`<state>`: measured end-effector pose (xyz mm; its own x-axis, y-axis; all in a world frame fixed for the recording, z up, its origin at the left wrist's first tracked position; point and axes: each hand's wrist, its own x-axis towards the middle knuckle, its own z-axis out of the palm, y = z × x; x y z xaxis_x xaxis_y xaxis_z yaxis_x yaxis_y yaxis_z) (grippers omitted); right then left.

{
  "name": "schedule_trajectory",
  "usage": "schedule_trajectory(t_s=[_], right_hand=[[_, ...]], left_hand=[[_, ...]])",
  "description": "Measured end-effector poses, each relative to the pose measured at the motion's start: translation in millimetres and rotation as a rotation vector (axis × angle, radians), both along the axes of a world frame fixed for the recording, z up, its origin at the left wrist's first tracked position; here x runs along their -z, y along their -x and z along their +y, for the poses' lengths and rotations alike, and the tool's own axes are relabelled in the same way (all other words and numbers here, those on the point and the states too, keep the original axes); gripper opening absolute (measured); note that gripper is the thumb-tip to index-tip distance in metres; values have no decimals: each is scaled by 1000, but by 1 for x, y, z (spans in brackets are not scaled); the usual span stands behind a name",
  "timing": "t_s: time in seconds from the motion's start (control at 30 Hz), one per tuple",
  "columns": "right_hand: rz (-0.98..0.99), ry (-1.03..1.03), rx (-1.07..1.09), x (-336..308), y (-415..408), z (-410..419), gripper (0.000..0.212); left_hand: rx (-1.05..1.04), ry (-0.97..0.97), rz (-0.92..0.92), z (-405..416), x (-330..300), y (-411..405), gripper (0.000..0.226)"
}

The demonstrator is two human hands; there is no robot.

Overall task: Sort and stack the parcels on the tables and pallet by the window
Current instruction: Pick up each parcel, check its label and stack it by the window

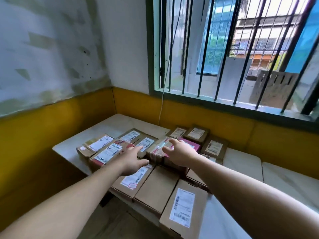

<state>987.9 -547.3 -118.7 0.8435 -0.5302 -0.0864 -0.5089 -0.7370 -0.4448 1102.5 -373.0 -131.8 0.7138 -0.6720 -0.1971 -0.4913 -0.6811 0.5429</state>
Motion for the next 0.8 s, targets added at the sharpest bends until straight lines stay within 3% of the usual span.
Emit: schedule_trajectory(t_s=[0.2,0.5,0.8], right_hand=[[16,-20,105,21,-56,-45,67],[69,-61,349,46,-144,-107,65],[126,-103,442,71,-204,-175,65]], left_hand=[[84,-6,10,-59,15,-61,70],[286,-24,34,-144,35,-188,74],[386,-91,96,-239,71,-242,73]])
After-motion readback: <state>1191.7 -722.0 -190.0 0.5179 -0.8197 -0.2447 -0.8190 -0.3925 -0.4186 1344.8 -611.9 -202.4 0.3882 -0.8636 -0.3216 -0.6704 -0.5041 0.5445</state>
